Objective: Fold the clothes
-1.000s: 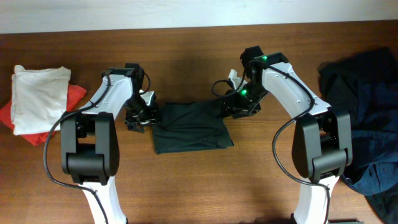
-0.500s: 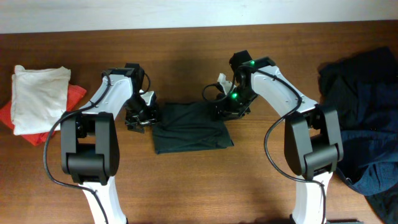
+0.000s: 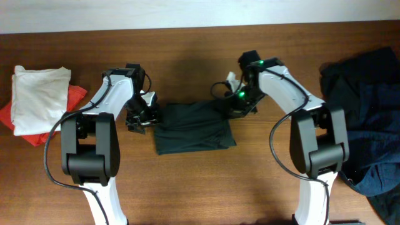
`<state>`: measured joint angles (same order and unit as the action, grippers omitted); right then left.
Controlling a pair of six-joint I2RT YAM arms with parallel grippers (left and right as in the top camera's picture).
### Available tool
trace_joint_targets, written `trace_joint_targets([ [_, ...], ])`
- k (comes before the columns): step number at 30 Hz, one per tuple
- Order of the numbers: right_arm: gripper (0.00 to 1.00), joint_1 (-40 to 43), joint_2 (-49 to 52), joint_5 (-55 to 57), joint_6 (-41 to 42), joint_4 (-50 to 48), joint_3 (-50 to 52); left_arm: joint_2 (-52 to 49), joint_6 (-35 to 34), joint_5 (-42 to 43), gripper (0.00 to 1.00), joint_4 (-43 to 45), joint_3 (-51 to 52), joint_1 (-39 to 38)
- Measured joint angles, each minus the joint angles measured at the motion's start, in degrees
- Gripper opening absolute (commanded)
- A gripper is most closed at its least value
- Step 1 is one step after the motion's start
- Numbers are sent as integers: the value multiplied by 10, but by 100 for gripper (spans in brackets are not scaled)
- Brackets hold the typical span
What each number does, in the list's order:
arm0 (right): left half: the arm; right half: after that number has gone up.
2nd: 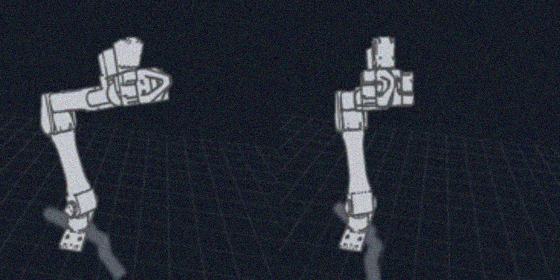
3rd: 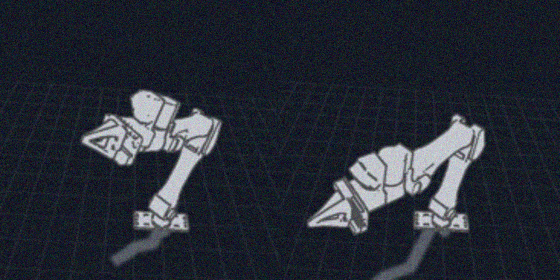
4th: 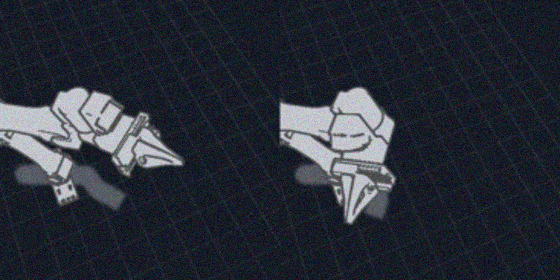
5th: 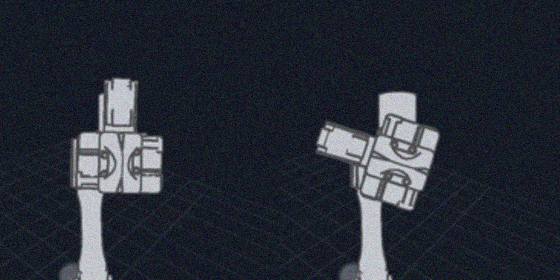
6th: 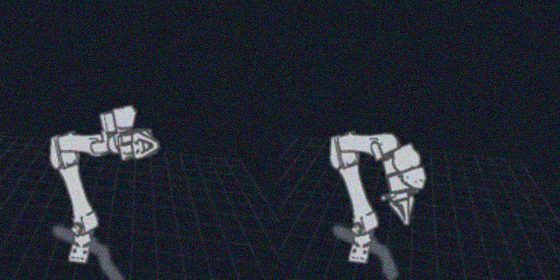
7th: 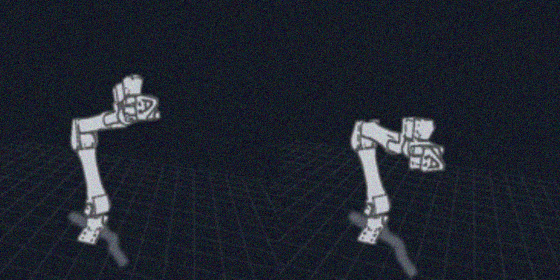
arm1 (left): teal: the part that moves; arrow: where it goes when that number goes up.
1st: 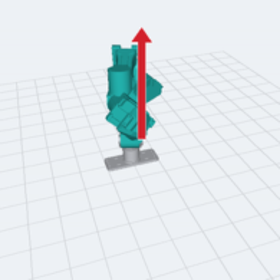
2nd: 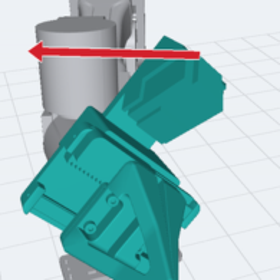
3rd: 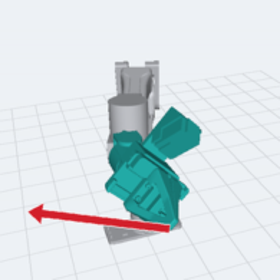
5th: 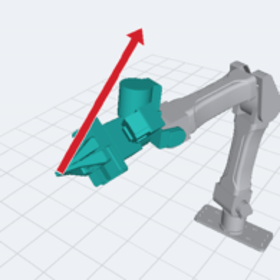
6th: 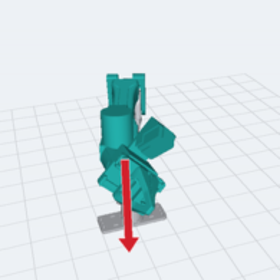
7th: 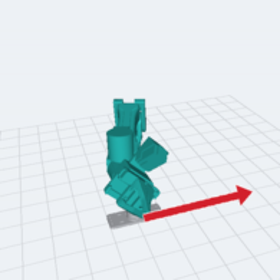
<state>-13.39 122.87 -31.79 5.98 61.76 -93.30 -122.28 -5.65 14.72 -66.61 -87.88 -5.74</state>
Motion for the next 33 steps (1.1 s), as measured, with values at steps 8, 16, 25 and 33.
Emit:
trace_joint_targets([
  [8, 34, 8, 0, 6, 3, 39, 0, 0, 1, -2, 71, -7, -1, 0],
  [16, 49, 71, -61, 9, 2, 78, 0, 1, 35, -6, 84, -40, -130, 0],
  [25, 58, -57, -66, -3, 1, 126, 0, 5, 141, -6, 87, 117, -180, 0],
  [33, 65, -130, -66, -2, 25, 99, 0, -100, 147, -3, 87, 128, -181, -19],
])
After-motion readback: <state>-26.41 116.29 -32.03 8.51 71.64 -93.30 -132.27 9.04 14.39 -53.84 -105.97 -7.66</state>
